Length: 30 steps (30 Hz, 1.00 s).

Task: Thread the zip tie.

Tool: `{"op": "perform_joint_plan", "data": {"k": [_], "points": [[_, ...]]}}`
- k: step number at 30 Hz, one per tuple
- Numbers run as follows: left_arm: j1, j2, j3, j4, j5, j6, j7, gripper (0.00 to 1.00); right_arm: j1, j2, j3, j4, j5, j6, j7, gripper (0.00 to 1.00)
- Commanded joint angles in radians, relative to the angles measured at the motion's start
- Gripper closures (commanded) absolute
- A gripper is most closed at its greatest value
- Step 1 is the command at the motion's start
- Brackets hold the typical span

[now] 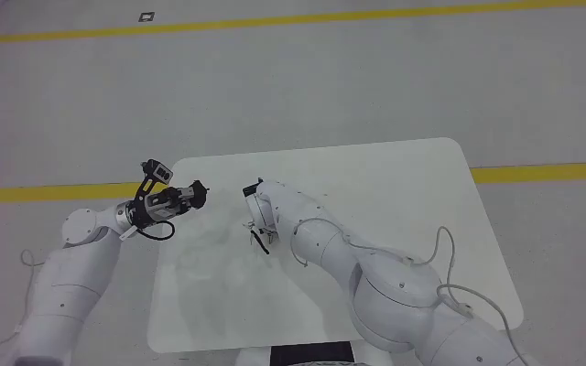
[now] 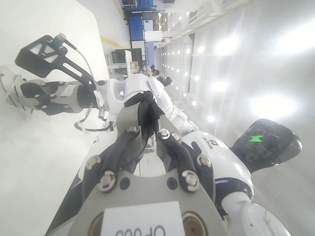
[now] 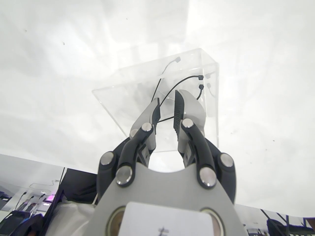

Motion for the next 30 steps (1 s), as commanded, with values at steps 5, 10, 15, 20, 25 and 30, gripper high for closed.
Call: {"op": "perform_joint_plan", "data": {"k": [5, 10, 15, 20, 25, 30], "points": [[0.000, 0.000, 0.000, 0.000, 0.000, 0.000, 0.000, 1.00, 0.002, -0.001, 0.005, -0.004, -0.020, 0.000, -0.010, 0.84], [0.000, 0.000, 0.000, 0.000, 0.000, 0.000, 0.000, 1.00, -0.001, -0.004, 0.003, -0.012, -0.056, 0.000, -0.015, 0.84], [0.000, 0.000, 0.000, 0.000, 0.000, 0.000, 0.000, 1.00, -0.008, -0.004, 0.006, -0.027, -0.080, 0.000, -0.008, 0.83], [0.000, 0.000, 0.000, 0.000, 0.000, 0.000, 0.000, 1.00, -0.016, -0.002, 0.014, -0.039, -0.103, 0.000, 0.004, 0.83], [0.000, 0.000, 0.000, 0.000, 0.000, 0.000, 0.000, 1.00, -0.024, -0.002, 0.022, -0.045, -0.126, 0.000, 0.018, 0.84], [0.000, 0.000, 0.000, 0.000, 0.000, 0.000, 0.000, 1.00, -0.030, -0.001, 0.036, -0.047, -0.150, 0.000, 0.030, 0.85]]}}
